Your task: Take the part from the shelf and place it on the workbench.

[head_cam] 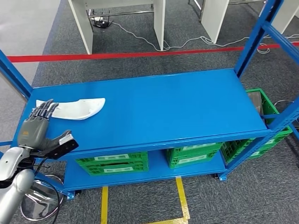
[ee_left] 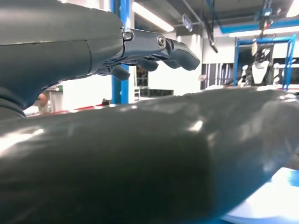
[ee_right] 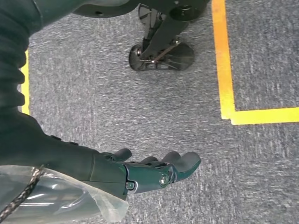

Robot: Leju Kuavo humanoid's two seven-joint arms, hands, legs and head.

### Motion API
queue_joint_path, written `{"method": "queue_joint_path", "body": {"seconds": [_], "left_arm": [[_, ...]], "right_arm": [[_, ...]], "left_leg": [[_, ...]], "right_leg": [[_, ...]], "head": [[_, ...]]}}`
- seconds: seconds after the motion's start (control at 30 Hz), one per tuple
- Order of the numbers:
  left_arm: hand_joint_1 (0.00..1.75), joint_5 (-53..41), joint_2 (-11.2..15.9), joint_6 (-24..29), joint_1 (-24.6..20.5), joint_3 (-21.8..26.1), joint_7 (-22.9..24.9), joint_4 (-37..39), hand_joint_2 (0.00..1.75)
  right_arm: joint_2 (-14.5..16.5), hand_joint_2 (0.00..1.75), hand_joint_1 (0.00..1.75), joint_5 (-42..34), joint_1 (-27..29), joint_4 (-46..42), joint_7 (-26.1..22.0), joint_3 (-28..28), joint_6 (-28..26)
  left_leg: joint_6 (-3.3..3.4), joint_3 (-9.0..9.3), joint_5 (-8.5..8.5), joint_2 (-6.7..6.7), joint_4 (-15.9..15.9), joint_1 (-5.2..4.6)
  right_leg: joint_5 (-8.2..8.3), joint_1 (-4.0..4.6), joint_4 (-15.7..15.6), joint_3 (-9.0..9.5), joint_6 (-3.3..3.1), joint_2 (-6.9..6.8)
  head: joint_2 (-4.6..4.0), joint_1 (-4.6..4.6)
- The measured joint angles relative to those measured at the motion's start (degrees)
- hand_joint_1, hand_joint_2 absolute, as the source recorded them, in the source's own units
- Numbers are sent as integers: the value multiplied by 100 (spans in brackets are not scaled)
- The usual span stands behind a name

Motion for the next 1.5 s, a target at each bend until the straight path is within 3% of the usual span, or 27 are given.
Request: {"method": "queue_joint_path", "body": {"seconds": [0.13, 0.17, 0.27, 0.3, 0.33, 0.37, 0.43, 0.47, 0.5, 0.63, 0.7, 0.77, 0.8, 0.83, 0.87, 0.93, 0.97, 1.03, 1.13, 1.2, 1.27, 1.3, 1.33, 1.37, 1.4, 1.47, 1.5], "left_arm": [[0, 17, -3, -8, -20, 2, -2, 27, 0], [0, 18, -6, -10, -29, 3, -2, 30, 0], [0, 29, -24, -32, -48, 2, -2, 48, 0], [0, 41, -32, -47, -48, 2, -2, 60, 0], [0, 55, -39, -64, -49, 2, -2, 72, 0], [0, 67, -45, -79, -52, 3, -2, 82, 0], [0, 80, -54, -98, -69, 3, -2, 97, 0], [0, 88, -57, -103, -81, 3, -2, 103, 0], [0, 102, -60, -110, -95, 3, -3, 112, 0], [0, 195, -70, -168, -139, 4, -38, 152, 0], [0, 249, -69, -197, -173, 6, -68, 173, 0], [0, 275, -70, -213, -178, 5, -89, 195, 0], [0, 281, -73, -216, -170, 4, -93, 208, 0], [0, 288, -74, -218, -166, 3, -99, 222, 0], [0, 298, -75, -219, -168, 3, -104, 236, 0], [0, 320, -75, -232, -193, 2, -115, 257, 0], [0, 335, -75, -255, -212, 1, -124, 267, 0], [0, 382, -74, -316, -245, -3, -152, 295, 0], [0, 474, -74, -394, -266, -7, -212, 341, 0], [0, 542, -77, -430, -291, -12, -250, 365, 0], [0, 603, -80, -473, -308, -27, -285, 401, 0], [0, 623, -81, -493, -309, -38, -300, 423, 0], [0, 643, -83, -509, -309, -49, -315, 447, 0], [0, 659, -85, -518, -310, -58, -326, 470, 0], [0, 672, -86, -519, -314, -66, -339, 492, 0], [0, 690, -87, -520, -329, -78, -366, 526, 0], [0, 694, -87, -522, -342, -85, -379, 542, 0]], "right_arm": [[-6, 175, 0, 1, -8, 1, 66, -1, 2], [-10, 175, 0, 1, -11, 1, 73, -1, -3], [-16, 175, 0, 2, -10, 7, 83, -2, -9], [-19, 175, 0, 2, -6, 10, 88, -3, -10], [-25, 175, 0, 1, -3, 14, 93, -4, -11], [-33, 175, 0, -1, -4, 15, 96, -6, -13], [-54, 175, 0, -3, -15, 15, 100, -9, -16], [-62, 175, 0, -3, -26, 16, 104, -10, -18], [-68, 175, 0, -4, -34, 16, 116, -12, -21], [-73, 175, 0, 0, -33, 26, 178, -18, -35], [-79, 175, 0, 2, -40, 31, 178, -22, -47], [-84, 175, 0, 5, -46, 31, 178, -25, -56], [-85, 175, 0, 7, -45, 32, 179, -26, -56], [-85, 175, 0, 9, -43, 33, 179, -26, -56], [-85, 175, 0, 10, -40, 35, 181, -27, -56], [-85, 175, 0, 14, -43, 44, 192, -27, -55], [-85, 175, 0, 16, -48, 48, 201, -27, -56], [-87, 175, 0, 26, -58, 50, 239, -27, -62], [-97, 175, 0, 46, -61, 50, 283, -27, -75], [-109, 175, 0, 58, -67, 50, 286, -27, -83], [-114, 175, 0, 68, -67, 56, 302, -26, -90], [-116, 175, 0, 72, -63, 60, 317, -26, -93], [-120, 175, 0, 74, -60, 64, 339, -27, -99], [-127, 175, 0, 74, -58, 67, 357, -27, -107], [-136, 175, 0, 75, -59, 67, 373, -27, -115], [-156, 175, 0, 78, -69, 68, 387, -27, -133], [-163, 175, 0, 79, -76, 69, 392, -27, -138]], "left_leg": [[109, 35, -24, -4, -95, 9], [141, 50, -15, 0, -120, 20], [192, 57, -21, 8, -130, 16], [196, 59, -24, 8, -129, 12], [197, 65, -26, 5, -127, 7], [194, 74, -29, 0, -126, 4], [173, 90, -42, -8, -119, -10], [155, 87, -48, -10, -112, -20], [131, 80, -47, -11, -108, -26], [12, 49, -92, -6, -62, -11], [-49, -123, -358, -3, 353, 7], [-91, -448, -699, -2, 1094, 25], [-104, -573, -776, -2, 1370, 32], [-110, -617, -744, -1, 1457, 39], [-111, -556, -600, -1, 1315, 45], [-95, -217, -199, -1, 592, 52], [-78, -51, -77, -2, 236, 45], [-28, 86, -50, -6, -77, 24], [82, 94, -51, -4, -129, 24], [154, 115, -43, 4, -159, 39], [192, 117, -55, 9, -156, 27], [202, 120, -61, 9, -154, 18], [208, 126, -68, 8, -152, 9], [210, 139, -77, 4, -151, 1], [208, 157, -90, -1, -150, -6], [180, 186, -123, -7, -140, -23], [158, 186, -134, -9, -134, -32]], "right_leg": [[-84, -6, 73, -54, 125, -10], [-198, -8, 265, -151, 147, -11], [-658, -19, 1342, -715, 182, -17], [-694, -19, 1563, -842, 186, -17], [-608, -18, 1557, -860, 182, -17], [-425, -17, 1332, -769, 167, -17], [-24, -6, 542, -403, 118, -17], [80, 0, 227, -244, 97, -16], [118, 7, 40, -149, 80, -10], [145, 0, -70, -95, -17, 3], [166, -21, -96, -79, -65, -7], [161, -19, -95, -74, -82, -10], [157, -18, -93, -70, -85, -9], [153, -18, -92, -65, -85, -8], [147, -19, -90, -54, -81, -5], [125, -19, -89, -22, -56, -2], [111, -11, -81, -18, -33, 1], [102, 4, -79, -33, 25, 2], [53, -6, -47, -74, 123, -5], [-172, -12, 350, -278, 166, -9], [-493, -15, 1127, -676, 182, -12], [-578, -15, 1448, -857, 184, -13], [-556, -14, 1580, -953, 179, -13], [-419, -13, 1480, -935, 164, -13], [-200, -11, 1165, -807, 140, -13], [158, 4, 371, -433, 79, -12], [228, 13, 111, -297, 60, -12]], "head": [[-1, 9], [-1, 17], [0, 30], [0, 29], [-1, 30], [-1, 30], [-1, 30], [-1, 27], [-1, 24], [0, 14], [0, -3], [0, -12], [0, -10], [-1, -11], [0, -12], [0, -10], [0, -11], [0, -6], [-1, 0], [-1, 14], [-1, 25], [-1, 25], [-1, 26], [-1, 26], [-1, 26], [-1, 25], [-1, 23]]}}
